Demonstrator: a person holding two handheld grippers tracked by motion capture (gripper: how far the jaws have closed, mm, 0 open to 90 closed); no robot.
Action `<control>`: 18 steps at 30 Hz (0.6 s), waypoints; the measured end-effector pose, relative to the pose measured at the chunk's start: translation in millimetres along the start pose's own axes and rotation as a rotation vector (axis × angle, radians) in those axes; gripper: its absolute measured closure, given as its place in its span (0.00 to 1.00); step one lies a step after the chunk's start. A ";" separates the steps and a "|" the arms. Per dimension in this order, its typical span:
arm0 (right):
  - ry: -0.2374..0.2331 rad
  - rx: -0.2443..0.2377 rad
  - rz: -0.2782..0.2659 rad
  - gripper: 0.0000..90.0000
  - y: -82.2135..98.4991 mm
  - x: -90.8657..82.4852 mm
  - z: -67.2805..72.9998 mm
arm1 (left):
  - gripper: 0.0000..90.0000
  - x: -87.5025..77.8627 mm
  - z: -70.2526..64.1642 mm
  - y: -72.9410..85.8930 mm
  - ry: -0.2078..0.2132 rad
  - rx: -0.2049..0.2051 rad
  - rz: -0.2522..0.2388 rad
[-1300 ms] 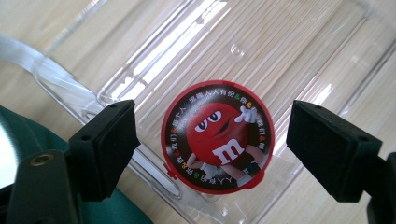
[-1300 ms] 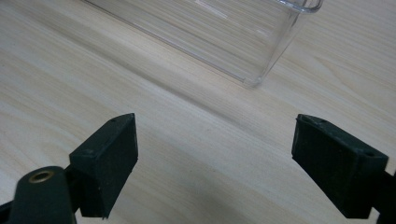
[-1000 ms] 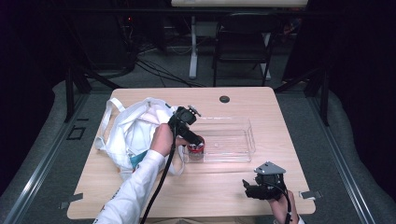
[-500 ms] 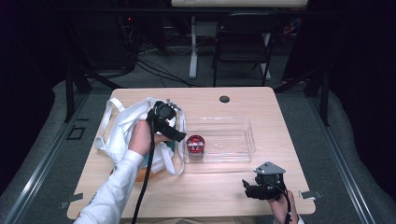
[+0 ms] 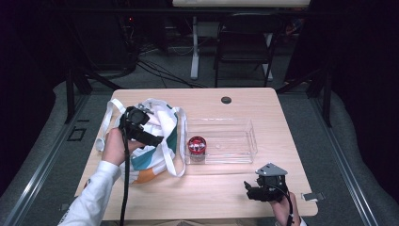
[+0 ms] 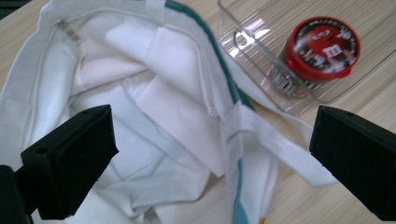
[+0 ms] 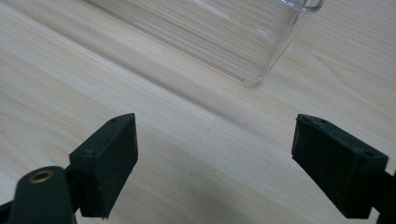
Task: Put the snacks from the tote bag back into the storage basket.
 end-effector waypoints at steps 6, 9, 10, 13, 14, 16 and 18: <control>-0.002 0.000 -0.001 0.15 -0.1 0.1 0.4 | 0.01 -2.6 14.1 30.9 -0.035 -0.047 -0.007; -0.007 -0.002 -0.003 0.16 0.0 0.3 0.6 | 0.01 -4.3 19.1 46.2 -0.044 -0.066 -0.001; -0.006 -0.002 -0.001 0.15 0.0 0.3 0.6 | 0.01 -4.2 20.3 51.6 -0.047 -0.075 -0.002; -0.006 -0.003 -0.003 0.16 0.0 0.6 0.6 | 0.01 -3.0 23.4 66.8 -0.052 -0.099 0.006; -0.003 -0.007 0.001 0.16 -0.1 0.5 0.6 | 0.01 -2.3 24.0 71.6 -0.055 -0.104 0.007; 0.000 -0.008 0.000 0.15 0.0 0.7 0.8 | 0.01 -2.2 25.2 81.7 -0.061 -0.112 0.012; 0.000 -0.008 0.001 0.16 0.0 0.6 0.6 | 0.01 -2.7 25.8 90.2 -0.065 -0.120 0.005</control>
Point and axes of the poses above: each handheld gripper's, and its own axes: x roughly forward along the jaws, y roughly out of its underside, z roughly to its left, the point moved 1 cm from there along x, roughly forward along the jaws, and after that the axes turned 3 degrees about z, right-handed, at the moved point
